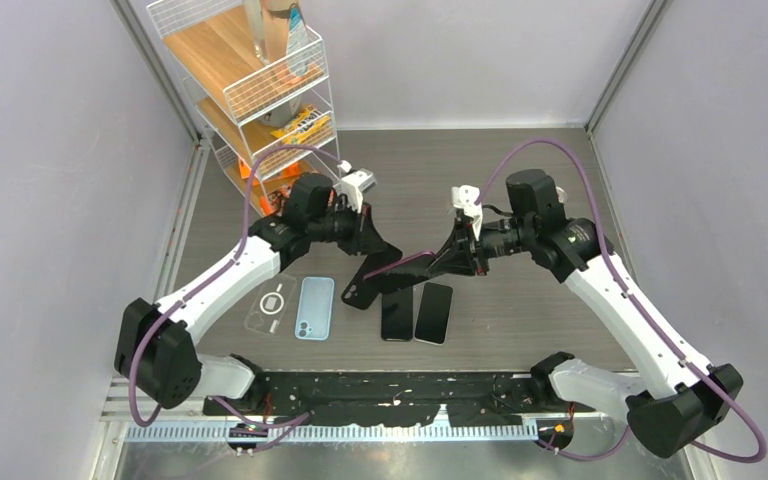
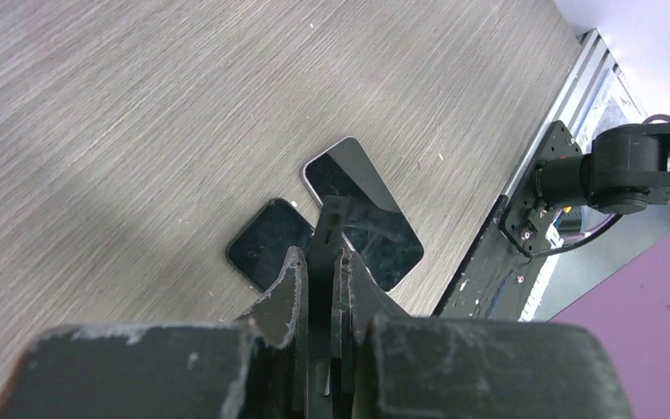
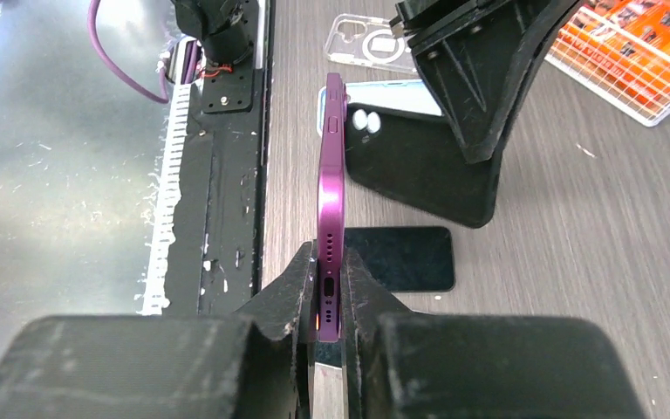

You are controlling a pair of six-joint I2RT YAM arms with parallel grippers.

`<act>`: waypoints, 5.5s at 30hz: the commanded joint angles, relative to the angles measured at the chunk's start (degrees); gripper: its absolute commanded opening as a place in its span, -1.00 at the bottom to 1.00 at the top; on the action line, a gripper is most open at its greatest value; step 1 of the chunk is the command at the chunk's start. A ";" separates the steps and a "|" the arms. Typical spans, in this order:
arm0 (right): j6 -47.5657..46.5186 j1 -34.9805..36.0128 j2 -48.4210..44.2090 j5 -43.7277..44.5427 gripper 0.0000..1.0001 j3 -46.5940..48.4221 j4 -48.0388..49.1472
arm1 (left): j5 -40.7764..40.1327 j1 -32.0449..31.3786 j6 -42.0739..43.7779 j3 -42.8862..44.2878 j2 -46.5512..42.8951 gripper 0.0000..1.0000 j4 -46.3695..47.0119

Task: Take the phone out of the phone case
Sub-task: Remove the phone case from the phone, then place the phone case at the center of the board, then place the phone at the center of the board.

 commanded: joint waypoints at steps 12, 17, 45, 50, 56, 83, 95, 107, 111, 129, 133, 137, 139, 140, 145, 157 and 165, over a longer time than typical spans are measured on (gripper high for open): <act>3.24 -4.87 -4.95 -3.75 -0.90 -1.81 6.91 | -7.12 4.81 -12.74 -15.55 -8.47 -1.00 11.10; 4.29 -5.92 -5.41 -4.12 -0.90 -2.82 8.31 | -9.90 7.38 -18.47 -20.45 -7.38 -1.00 14.91; 4.62 -6.99 -5.28 -4.28 -0.89 -4.44 9.32 | -12.15 8.81 -30.20 -26.93 1.08 -0.73 23.27; 5.03 -6.99 -5.24 -4.44 -0.89 -4.48 9.59 | -14.29 8.81 -29.31 -27.51 0.86 -0.51 22.16; 5.22 -6.99 -5.20 -4.55 -0.90 -4.39 9.64 | -15.24 8.81 -28.15 -25.74 1.79 -0.20 20.31; 2.73 -7.15 -5.45 -3.22 -0.89 -4.11 6.70 | -11.84 8.81 -14.25 -16.52 -9.39 0.99 16.14; -4.01 -8.30 -7.48 2.08 -0.90 -1.50 -4.23 | 5.24 8.33 2.73 -6.96 -17.81 0.87 9.11; -12.74 -8.29 -4.72 5.22 -0.89 3.38 -20.27 | 15.52 -0.42 17.53 -1.86 -16.78 0.82 0.80; -17.20 -8.34 -2.54 9.25 -0.89 5.62 -27.91 | 15.86 -2.06 18.62 -1.95 -15.49 0.81 0.07; -37.29 -16.43 12.46 20.65 -0.89 4.53 -48.88 | 14.77 -3.24 20.08 -5.53 -16.21 0.80 0.18; -39.49 -16.72 17.20 22.06 -0.89 3.37 -49.02 | 14.00 -3.29 20.16 -5.95 -16.33 0.80 0.15; -41.05 -16.90 22.57 21.72 -0.89 3.64 -49.07 | 13.62 -3.27 20.10 -6.20 -16.29 0.79 -0.06; -41.54 -16.92 24.74 21.68 -0.89 4.14 -49.01 | 13.43 -3.27 20.29 -6.34 -16.36 0.79 -0.30; -41.74 -16.98 26.18 21.68 -0.89 4.58 -48.94 | 13.45 -3.17 20.38 -6.36 -16.27 0.79 -0.25; -41.66 -17.21 30.90 21.65 -0.89 6.70 -47.60 | 13.30 -3.18 20.64 -6.42 -15.85 0.79 -0.29; -39.25 -17.22 43.31 26.91 -0.57 13.64 -42.08 | 13.95 -3.25 20.66 -6.55 -15.10 0.79 -0.31; -38.57 -17.26 50.40 29.00 -0.40 18.43 -39.60 | 14.19 -3.26 20.60 -6.48 -14.41 0.79 -0.29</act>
